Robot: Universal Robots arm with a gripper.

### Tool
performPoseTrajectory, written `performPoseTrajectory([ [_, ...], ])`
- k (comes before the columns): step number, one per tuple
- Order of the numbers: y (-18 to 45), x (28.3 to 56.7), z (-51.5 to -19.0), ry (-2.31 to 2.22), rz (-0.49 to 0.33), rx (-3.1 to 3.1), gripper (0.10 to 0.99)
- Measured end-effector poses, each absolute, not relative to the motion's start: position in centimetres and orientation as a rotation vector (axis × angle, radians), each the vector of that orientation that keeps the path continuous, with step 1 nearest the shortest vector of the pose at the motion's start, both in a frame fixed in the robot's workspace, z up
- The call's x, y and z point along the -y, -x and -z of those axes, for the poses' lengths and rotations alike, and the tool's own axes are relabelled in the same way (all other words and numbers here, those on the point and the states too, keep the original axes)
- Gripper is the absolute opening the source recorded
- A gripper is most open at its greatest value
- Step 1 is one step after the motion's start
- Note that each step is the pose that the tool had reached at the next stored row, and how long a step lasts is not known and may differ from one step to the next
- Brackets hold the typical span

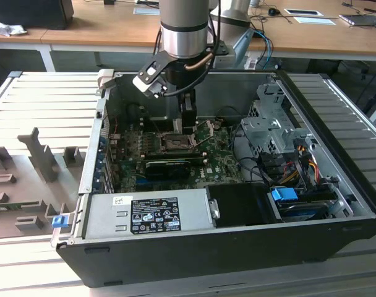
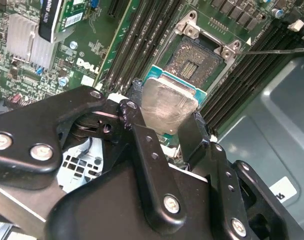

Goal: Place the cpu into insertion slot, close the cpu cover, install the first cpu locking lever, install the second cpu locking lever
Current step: 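Place the cpu into insertion slot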

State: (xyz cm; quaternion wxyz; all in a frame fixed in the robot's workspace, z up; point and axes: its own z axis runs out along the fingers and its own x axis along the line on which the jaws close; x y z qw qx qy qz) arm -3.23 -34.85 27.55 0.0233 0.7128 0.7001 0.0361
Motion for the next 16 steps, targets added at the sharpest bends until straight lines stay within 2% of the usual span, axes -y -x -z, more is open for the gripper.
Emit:
performPoseTrajectory([
  [16,3.3,34.8,-26.0,-2.227,-0.112,-2.144,0.529],
])
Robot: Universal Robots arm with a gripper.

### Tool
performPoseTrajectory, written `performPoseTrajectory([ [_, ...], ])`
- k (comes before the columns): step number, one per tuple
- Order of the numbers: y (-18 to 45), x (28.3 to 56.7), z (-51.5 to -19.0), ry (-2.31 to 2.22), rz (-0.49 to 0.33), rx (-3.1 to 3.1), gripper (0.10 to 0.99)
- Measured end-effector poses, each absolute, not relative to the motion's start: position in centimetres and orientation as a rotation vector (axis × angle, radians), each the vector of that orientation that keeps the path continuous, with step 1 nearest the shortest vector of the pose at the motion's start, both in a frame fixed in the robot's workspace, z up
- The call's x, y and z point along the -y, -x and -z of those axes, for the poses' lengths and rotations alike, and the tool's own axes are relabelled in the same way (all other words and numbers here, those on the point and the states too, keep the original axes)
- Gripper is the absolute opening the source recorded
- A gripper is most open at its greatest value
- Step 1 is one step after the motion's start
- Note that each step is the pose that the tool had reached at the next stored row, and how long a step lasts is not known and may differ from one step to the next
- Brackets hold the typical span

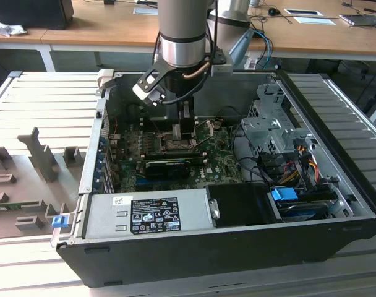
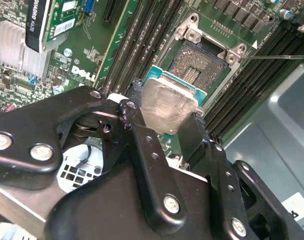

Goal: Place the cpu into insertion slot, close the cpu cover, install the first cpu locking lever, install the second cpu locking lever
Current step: 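Place the cpu into insertion slot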

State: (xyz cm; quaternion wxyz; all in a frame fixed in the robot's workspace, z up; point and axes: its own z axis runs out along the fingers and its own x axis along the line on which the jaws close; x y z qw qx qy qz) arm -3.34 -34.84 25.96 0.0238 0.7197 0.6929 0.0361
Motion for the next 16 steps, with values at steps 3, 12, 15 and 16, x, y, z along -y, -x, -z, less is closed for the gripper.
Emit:
performPoseTrajectory([
  [3,3.6,34.8,-25.3,-2.227,-0.111,-2.145,0.529],
  [12,3.7,34.6,-24.4,-2.221,-0.121,-2.159,0.529],
  [15,3.7,34.6,-24.3,-2.222,-0.122,-2.159,0.529],
  [16,3.7,34.6,-24.2,-2.222,-0.122,-2.159,0.529],
])
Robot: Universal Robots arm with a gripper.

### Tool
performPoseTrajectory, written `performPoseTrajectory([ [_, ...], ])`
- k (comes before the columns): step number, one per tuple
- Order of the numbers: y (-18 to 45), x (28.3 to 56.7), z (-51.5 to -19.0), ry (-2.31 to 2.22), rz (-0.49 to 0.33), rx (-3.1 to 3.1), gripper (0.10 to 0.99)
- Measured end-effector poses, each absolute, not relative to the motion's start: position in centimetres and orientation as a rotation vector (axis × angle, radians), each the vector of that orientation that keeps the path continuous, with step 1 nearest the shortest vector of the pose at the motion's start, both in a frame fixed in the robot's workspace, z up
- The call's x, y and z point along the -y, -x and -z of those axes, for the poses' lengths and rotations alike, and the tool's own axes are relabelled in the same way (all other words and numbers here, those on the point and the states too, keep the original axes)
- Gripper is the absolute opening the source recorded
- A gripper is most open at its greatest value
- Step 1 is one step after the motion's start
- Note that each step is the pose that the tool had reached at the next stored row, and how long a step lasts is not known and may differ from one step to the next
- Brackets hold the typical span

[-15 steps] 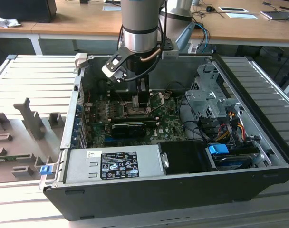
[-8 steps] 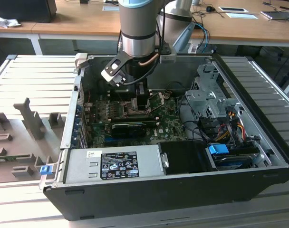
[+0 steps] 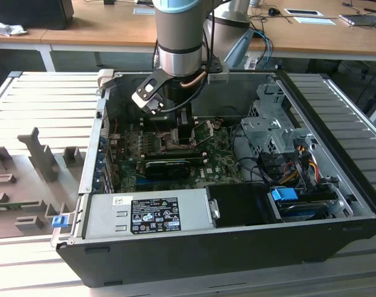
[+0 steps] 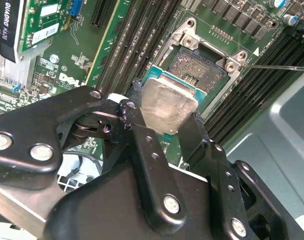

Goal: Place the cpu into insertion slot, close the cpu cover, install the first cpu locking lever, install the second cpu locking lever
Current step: 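Place the cpu into insertion slot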

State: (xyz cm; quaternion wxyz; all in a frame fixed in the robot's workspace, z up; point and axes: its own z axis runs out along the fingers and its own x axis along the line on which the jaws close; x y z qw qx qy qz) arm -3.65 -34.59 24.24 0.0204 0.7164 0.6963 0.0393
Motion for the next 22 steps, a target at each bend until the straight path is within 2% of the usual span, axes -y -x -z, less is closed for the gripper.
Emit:
performPoseTrajectory([
  [2,3.7,34.3,-23.9,-2.222,-0.122,-2.159,0.529],
  [4,3.8,32.9,-22.5,-2.221,-0.122,-2.161,0.529],
  [22,4.7,32.9,-22.0,-2.221,-0.122,-2.161,0.529],
])
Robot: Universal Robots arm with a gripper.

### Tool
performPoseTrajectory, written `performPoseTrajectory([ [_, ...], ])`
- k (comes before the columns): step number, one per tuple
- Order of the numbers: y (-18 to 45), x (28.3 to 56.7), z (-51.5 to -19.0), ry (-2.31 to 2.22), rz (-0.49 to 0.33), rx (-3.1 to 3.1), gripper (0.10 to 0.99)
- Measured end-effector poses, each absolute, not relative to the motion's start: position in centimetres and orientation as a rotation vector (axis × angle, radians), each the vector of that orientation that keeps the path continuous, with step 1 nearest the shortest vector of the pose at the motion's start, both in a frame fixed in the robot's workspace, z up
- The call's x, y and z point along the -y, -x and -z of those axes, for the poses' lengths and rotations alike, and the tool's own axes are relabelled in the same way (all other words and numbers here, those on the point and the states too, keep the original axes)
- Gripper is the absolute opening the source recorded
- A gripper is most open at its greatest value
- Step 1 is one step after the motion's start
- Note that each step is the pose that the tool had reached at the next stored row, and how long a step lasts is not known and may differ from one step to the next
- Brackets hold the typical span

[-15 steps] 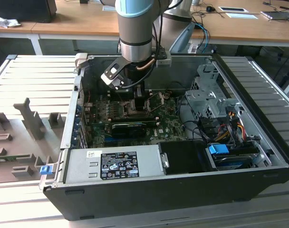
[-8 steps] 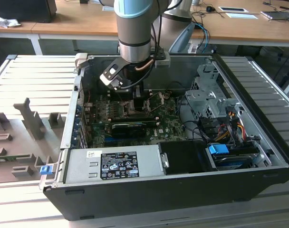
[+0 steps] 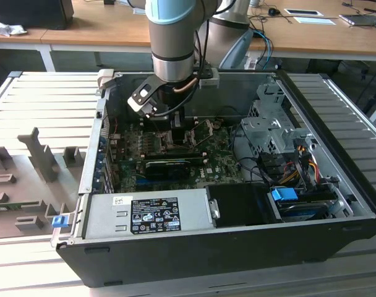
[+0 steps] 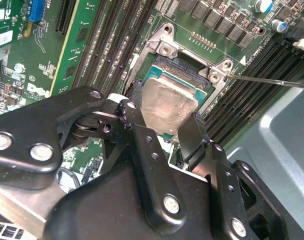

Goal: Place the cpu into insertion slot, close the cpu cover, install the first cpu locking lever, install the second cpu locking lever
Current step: 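Place the cpu into insertion slot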

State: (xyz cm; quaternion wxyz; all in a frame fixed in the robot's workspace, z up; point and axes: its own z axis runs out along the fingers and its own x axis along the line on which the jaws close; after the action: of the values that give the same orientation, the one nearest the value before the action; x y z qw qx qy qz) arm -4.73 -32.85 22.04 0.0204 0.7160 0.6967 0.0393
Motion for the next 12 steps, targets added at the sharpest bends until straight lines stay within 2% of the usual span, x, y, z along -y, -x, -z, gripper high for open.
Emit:
performPoseTrajectory([
  [12,4.7,32.2,-20.5,-2.219,-0.115,-2.159,0.529],
])
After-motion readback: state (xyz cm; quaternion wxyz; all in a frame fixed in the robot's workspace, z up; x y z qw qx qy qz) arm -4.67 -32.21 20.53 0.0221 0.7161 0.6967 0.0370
